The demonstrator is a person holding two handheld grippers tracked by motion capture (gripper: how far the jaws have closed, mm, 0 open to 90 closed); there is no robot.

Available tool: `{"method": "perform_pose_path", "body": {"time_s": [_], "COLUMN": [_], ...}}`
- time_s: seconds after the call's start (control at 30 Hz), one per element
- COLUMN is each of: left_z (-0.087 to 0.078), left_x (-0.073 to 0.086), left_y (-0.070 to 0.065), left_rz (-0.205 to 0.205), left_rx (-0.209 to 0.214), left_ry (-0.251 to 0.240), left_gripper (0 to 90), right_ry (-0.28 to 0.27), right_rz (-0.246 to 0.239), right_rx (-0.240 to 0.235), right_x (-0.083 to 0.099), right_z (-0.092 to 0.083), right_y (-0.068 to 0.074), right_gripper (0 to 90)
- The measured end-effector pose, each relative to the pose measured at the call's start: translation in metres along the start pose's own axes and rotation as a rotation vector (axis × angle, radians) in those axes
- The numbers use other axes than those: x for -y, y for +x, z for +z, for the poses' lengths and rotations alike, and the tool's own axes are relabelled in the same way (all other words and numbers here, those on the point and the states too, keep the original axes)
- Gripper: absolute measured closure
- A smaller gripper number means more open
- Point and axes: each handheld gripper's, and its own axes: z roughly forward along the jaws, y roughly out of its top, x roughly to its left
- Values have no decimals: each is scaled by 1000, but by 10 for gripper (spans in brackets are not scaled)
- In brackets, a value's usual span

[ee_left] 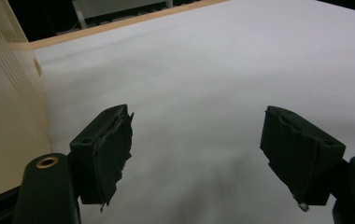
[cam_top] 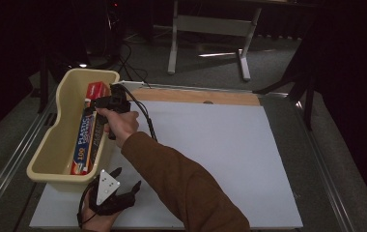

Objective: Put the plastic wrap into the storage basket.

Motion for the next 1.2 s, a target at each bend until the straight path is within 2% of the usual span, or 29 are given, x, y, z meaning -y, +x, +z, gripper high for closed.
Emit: {"method": "perform_pose_path", "body": {"time_s": [0.1, 0.13, 0.3, 0.33, 0.47, 0.57, 0.67, 0.7, 0.73, 0.77, 0.8, 0.83, 0.93, 1.0, 1.03, 1.07, 1.13, 1.17, 1.2], "left_z": [0, 0, 1, 1, 0, 0, -1, -1, -2, -2, -2, -2, -2, -3, -3, -3, -3, -3, -3], "left_x": [0, 0, 0, 0, 0, 0, 0, 0, 1, 1, 0, 0, 0, 0, 0, 0, 0, 0, 0], "left_y": [0, -1, -1, -1, -1, -1, -1, -1, -1, -1, -1, -1, -2, -3, -3, -3, -3, -3, -3], "left_rz": [4, 3, 5, 5, 5, 6, 10, 11, 10, 10, 9, 9, 9, 13, 15, 16, 17, 18, 18], "left_rx": [-1, 0, 0, -1, -1, -3, -7, -7, -10, -10, -10, -10, -11, -9, -9, -10, -11, -12, -14], "left_ry": [1, 2, 3, 3, 2, 1, 2, 2, 2, 2, 0, 0, -3, -1, -1, 0, 0, 0, 0], "left_gripper": [245, 245, 245, 244, 245, 245, 245, 245, 244, 244, 245, 245, 245, 245, 244, 244, 244, 244, 244], "right_ry": [14, 20, 35, 37, 36, 8, 7, 0, -19, -19, -40, -40, -80, -82, -97, -114, -120, -126, -139], "right_rz": [-21, -42, -73, -92, -117, -170, -192, -213, -253, -253, -291, -291, -342, -348, -373, -375, -378, -391, -430], "right_rx": [-3, 7, 18, 24, 25, 23, 29, 40, 58, 58, 54, 54, 42, 40, 45, 22, 12, 13, 33], "right_x": [1, 2, 4, 5, 6, 8, 10, 11, 13, 13, 15, 15, 21, 21, 24, 25, 25, 26, 26], "right_z": [-5, -7, -11, -14, -18, -24, -27, -30, -35, -35, -40, -40, -50, -52, -55, -60, -62, -65, -70], "right_y": [2, 2, 3, 4, 5, 5, 4, 2, 1, 1, -1, -1, -5, -6, -8, -11, -13, -15, -19], "right_gripper": [388, 388, 388, 387, 376, 358, 347, 335, 333, 333, 333, 333, 323, 323, 319, 305, 304, 305, 304]}}
